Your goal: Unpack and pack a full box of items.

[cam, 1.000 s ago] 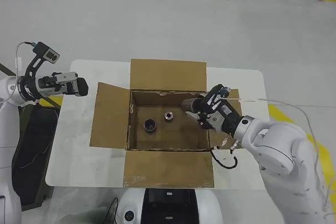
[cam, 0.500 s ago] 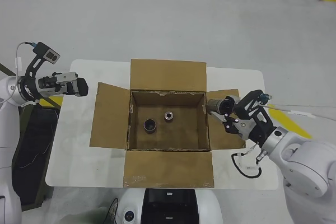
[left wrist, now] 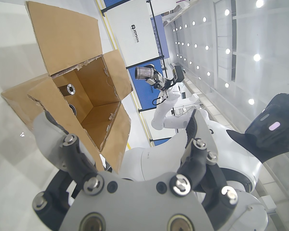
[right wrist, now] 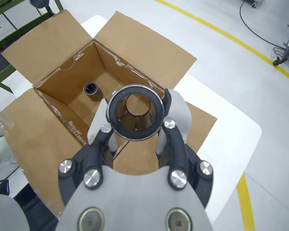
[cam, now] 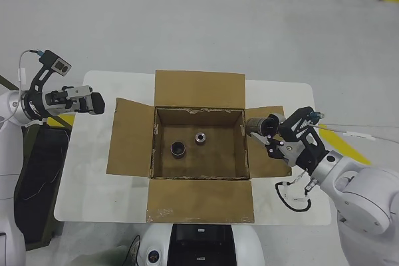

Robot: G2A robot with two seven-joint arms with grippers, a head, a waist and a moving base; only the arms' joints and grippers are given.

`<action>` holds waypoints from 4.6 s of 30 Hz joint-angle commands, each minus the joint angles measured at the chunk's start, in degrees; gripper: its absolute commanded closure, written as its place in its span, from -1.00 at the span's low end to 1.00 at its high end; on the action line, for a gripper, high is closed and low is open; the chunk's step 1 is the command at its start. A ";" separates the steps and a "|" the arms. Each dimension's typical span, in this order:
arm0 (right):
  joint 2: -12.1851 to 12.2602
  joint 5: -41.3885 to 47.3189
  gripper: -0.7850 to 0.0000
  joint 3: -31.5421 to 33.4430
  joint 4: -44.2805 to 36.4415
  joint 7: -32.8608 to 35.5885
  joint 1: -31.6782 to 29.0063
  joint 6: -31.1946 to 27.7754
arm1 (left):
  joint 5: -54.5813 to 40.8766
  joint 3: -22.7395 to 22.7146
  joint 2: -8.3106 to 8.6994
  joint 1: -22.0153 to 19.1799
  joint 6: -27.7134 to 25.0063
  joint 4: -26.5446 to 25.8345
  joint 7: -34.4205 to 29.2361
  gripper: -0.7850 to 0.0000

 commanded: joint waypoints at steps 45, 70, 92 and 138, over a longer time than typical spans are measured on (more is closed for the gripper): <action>2.32 -1.86 1.00 15.62 9.62 -1.67 -6.07 3.98 | 0.00 0.00 0.00 0.00 0.00 0.00 0.00 -1.00; 3.24 -5.21 1.00 13.05 27.02 -7.09 -3.87 5.46 | 0.00 0.00 0.00 0.00 0.00 0.00 0.00 -1.00; 3.44 -6.75 1.00 9.08 38.63 -12.08 -2.12 7.93 | 0.00 0.00 0.00 0.00 0.00 0.00 0.00 -1.00; 4.45 -3.98 -1.00 11.18 31.16 -13.03 -3.55 10.22 | 0.00 0.00 0.00 0.00 0.00 0.00 0.00 -1.00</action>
